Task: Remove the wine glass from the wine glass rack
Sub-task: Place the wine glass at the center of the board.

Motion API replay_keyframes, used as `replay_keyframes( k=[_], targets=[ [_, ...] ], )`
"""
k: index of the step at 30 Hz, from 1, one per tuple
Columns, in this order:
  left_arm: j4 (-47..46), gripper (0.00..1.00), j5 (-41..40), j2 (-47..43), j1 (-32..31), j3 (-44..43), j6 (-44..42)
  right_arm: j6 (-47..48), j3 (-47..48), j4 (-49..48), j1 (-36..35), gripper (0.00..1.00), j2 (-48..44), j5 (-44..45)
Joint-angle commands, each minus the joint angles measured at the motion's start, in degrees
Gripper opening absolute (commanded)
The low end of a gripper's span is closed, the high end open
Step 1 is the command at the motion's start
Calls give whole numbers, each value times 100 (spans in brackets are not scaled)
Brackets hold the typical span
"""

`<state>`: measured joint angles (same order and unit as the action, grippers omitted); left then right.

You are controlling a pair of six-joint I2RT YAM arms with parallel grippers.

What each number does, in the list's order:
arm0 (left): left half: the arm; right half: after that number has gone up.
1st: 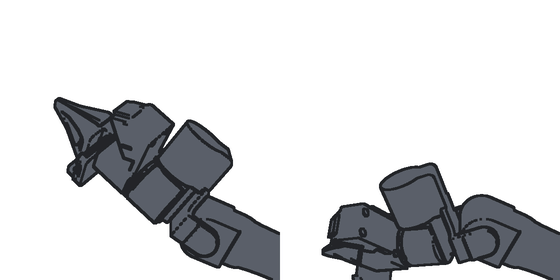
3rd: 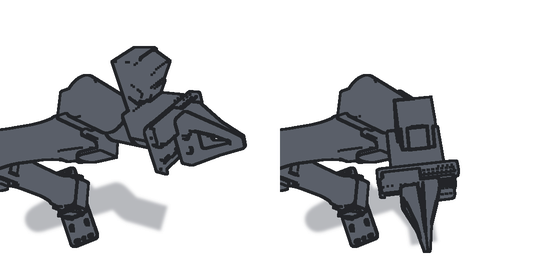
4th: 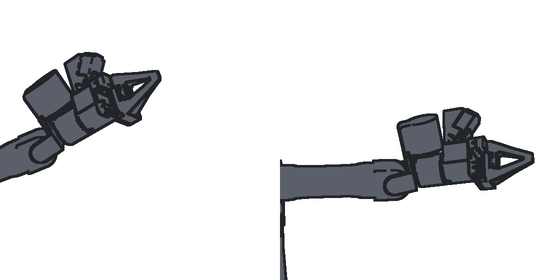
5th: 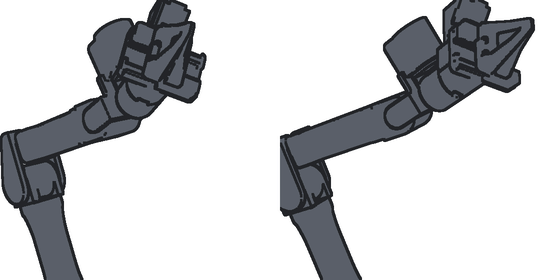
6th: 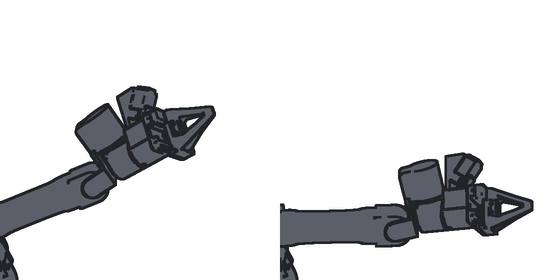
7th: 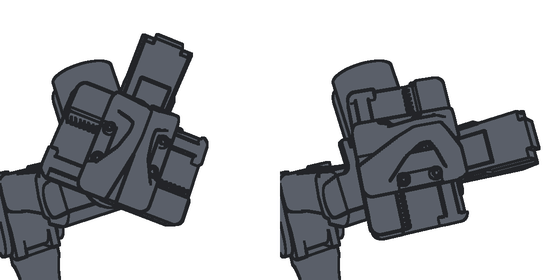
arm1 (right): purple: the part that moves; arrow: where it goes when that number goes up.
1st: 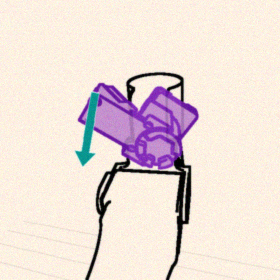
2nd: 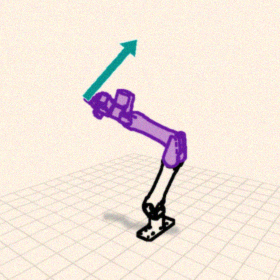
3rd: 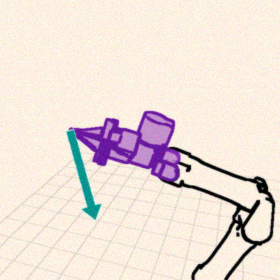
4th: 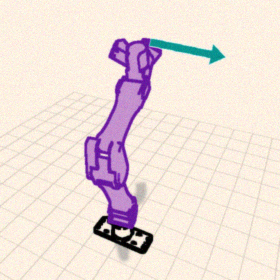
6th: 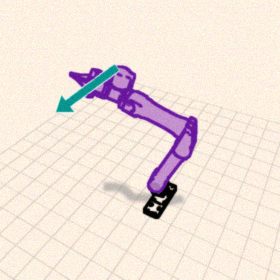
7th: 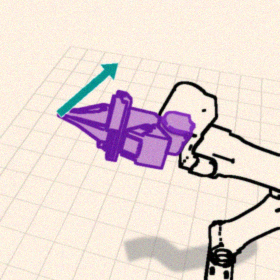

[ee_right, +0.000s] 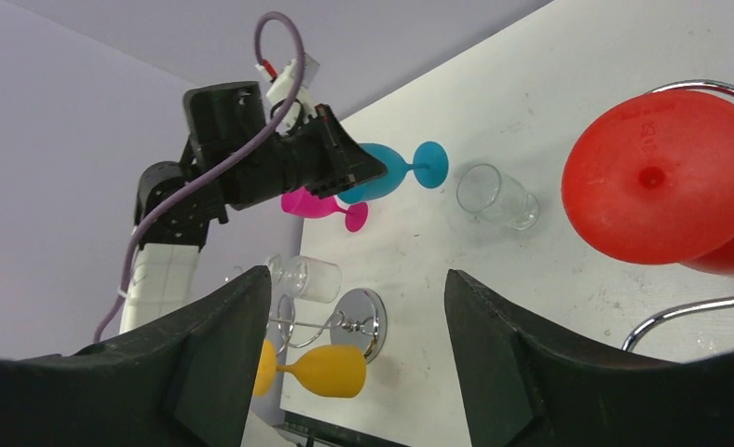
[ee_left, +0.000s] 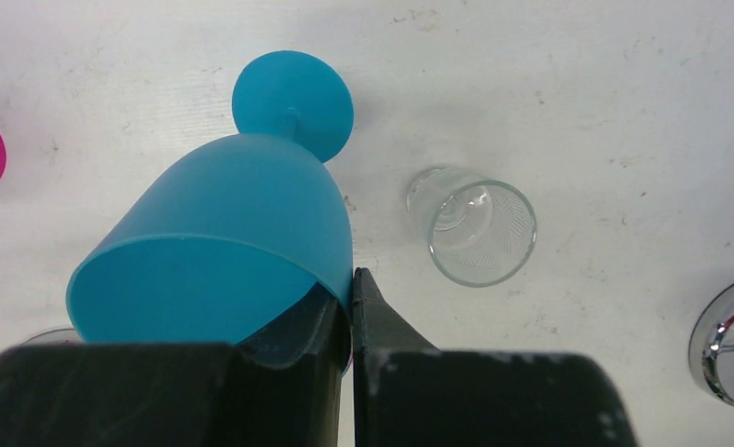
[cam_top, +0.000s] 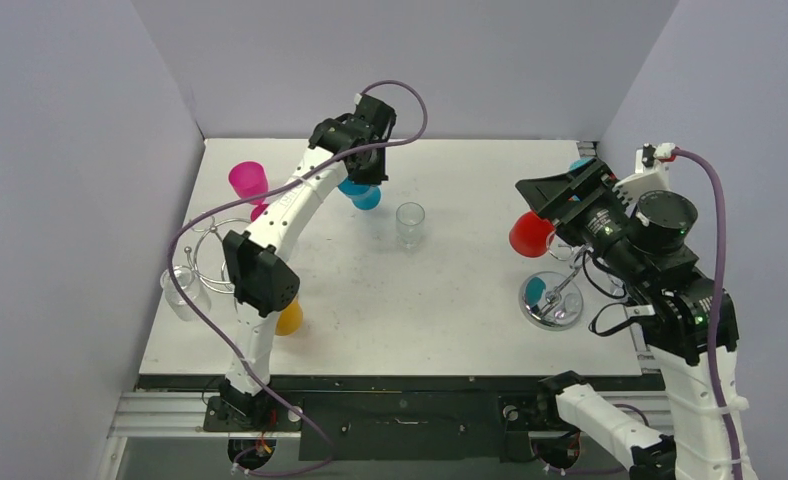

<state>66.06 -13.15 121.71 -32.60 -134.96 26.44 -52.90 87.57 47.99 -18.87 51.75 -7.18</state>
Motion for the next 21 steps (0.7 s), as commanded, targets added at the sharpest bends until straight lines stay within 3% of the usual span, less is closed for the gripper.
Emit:
replay_keyframes(
  k=[1, 21],
  targets=[
    [52, 0, -161, 223, -26, -345, -168, 355, 309, 266, -70, 64, -117, 95],
    [-36, 6, -30, 949, -27, -285, -187, 318, 93, 419, -81, 64, -364, 99]
  ],
)
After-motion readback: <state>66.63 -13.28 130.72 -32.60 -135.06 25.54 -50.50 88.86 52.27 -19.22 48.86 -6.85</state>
